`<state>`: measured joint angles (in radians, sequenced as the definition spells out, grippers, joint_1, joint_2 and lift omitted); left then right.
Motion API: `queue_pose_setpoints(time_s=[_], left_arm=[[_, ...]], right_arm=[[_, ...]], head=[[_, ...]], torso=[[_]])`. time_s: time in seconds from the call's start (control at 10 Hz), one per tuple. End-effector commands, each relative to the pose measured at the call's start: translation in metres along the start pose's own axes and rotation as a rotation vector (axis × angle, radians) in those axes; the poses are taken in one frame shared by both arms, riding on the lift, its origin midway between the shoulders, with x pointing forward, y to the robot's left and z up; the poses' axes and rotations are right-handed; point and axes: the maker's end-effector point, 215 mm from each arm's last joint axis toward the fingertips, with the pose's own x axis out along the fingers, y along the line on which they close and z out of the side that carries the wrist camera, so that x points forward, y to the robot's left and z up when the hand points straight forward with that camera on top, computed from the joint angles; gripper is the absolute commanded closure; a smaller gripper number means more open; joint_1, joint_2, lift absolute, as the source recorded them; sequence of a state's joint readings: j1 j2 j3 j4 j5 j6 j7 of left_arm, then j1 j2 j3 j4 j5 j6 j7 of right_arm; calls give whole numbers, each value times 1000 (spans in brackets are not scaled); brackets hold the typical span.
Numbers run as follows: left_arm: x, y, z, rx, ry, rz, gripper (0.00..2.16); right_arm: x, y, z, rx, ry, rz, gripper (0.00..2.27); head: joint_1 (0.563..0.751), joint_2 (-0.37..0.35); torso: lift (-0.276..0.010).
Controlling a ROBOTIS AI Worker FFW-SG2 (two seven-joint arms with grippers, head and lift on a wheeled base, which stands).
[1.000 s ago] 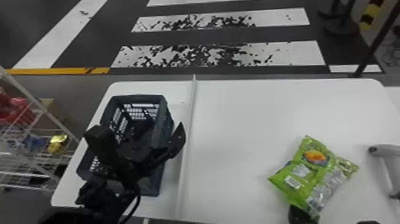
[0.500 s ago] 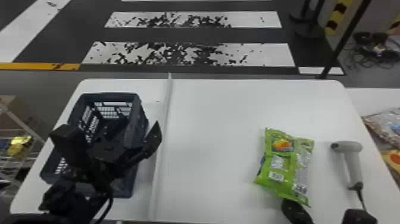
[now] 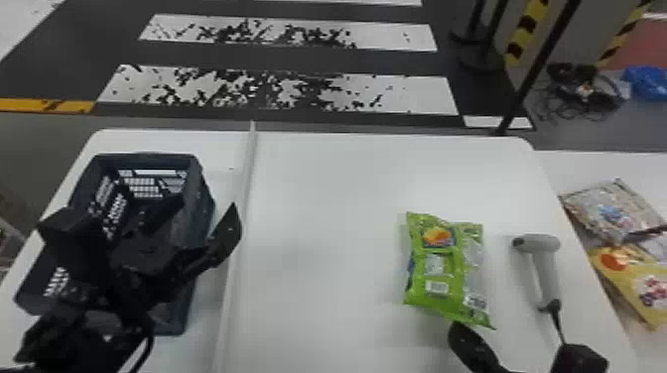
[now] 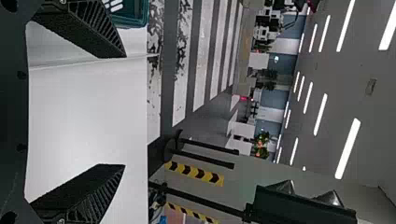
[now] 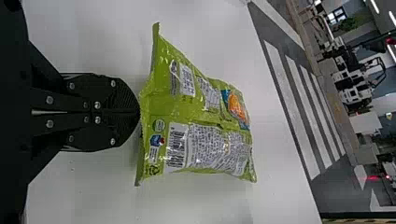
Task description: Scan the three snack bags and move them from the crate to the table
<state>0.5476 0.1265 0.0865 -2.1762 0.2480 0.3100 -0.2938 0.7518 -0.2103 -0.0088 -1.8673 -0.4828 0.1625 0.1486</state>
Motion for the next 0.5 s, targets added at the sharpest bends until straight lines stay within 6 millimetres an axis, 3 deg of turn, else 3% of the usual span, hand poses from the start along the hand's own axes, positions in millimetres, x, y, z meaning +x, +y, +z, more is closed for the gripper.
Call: queue_pose_setpoints(time_s=[0.0, 0.2, 0.4], left_arm=[[1, 1, 0, 1, 1, 2, 29], [2, 1, 2, 3, -4, 3, 29], [2, -1, 4, 4, -4, -2, 29]], right_arm=[[-18, 20, 12, 19, -21, 44, 2243], [-25, 26, 48, 19, -74, 58, 2243], [-2, 20, 107, -6, -179, 47, 2243]], head=[[695, -36], [695, -16], [695, -24]], torso=[[-62], [-62], [-62]])
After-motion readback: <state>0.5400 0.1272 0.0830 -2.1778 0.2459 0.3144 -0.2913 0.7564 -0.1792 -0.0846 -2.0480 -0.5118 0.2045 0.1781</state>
